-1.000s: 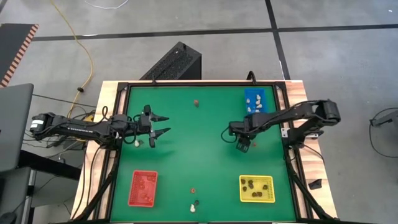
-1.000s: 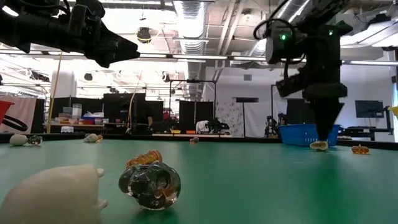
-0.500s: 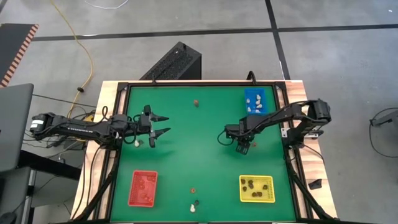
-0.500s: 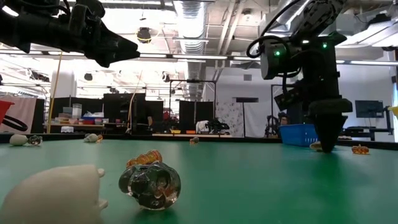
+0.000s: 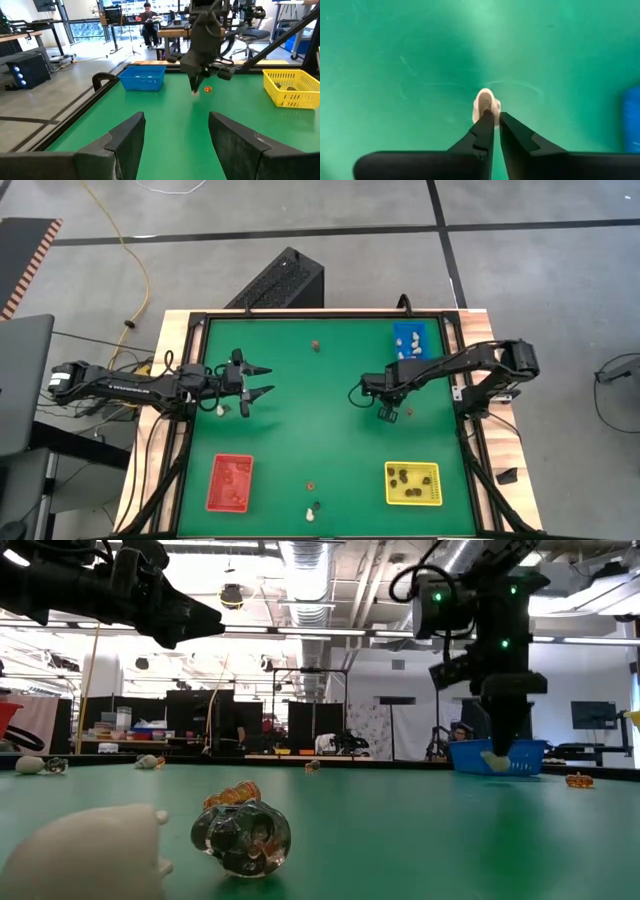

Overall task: Sort Halloween decoration
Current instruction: Put the white skull toy into the blue bin, then put the orange pumpkin toy into the red bin

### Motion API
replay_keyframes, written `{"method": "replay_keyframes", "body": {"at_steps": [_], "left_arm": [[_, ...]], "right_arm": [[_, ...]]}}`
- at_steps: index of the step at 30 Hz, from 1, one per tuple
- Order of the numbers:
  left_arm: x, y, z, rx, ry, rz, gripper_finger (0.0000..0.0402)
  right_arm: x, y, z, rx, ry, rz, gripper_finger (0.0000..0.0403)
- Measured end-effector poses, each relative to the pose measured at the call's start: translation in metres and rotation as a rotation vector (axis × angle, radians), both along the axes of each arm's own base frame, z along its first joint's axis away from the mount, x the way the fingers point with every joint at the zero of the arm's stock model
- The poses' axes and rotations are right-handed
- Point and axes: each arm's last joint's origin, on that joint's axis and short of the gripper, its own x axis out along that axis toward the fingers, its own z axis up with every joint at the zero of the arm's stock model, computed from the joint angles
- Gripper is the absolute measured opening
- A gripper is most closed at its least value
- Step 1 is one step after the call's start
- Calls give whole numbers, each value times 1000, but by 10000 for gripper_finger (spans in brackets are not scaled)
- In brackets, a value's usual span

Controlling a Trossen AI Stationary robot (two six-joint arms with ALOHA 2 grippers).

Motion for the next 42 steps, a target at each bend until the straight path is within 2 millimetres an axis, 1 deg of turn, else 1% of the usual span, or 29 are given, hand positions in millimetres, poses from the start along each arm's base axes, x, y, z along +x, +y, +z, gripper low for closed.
{"method": "replay_keyframes", "body": {"at_steps": [5, 12, 16, 21, 25, 28, 33, 37, 40, 42], "left_arm": [[0, 0, 0, 0, 0, 0, 210], [0, 0, 0, 0, 1, 0, 210], [0, 0, 0, 0, 1, 0, 210], [0, 0, 0, 0, 1, 2, 210], [0, 0, 0, 0, 1, 3, 210], [0, 0, 0, -2, 0, 3, 210], [0, 0, 0, -8, -1, 3, 210], [0, 0, 0, -6, 0, 3, 210], [0, 0, 0, -5, 0, 3, 210], [0, 0, 0, -4, 1, 4, 210]], "right_arm": [[-8, -18, 27, -79, -46, -24, 44], [-34, -56, 63, -191, -109, -137, 25], [-52, -81, 75, -275, -103, -215, 26], [-69, -111, 75, -296, -73, -321, 27], [-73, -133, 67, -299, -61, -405, 33], [-73, -144, 60, -296, -47, -438, 48], [-72, -152, 51, -280, -12, -459, 89], [-73, -152, 50, -273, -1, -451, 140], [-73, -141, 57, -234, 14, -458, 176], [-72, -128, 63, -168, -2, -481, 193]]}}
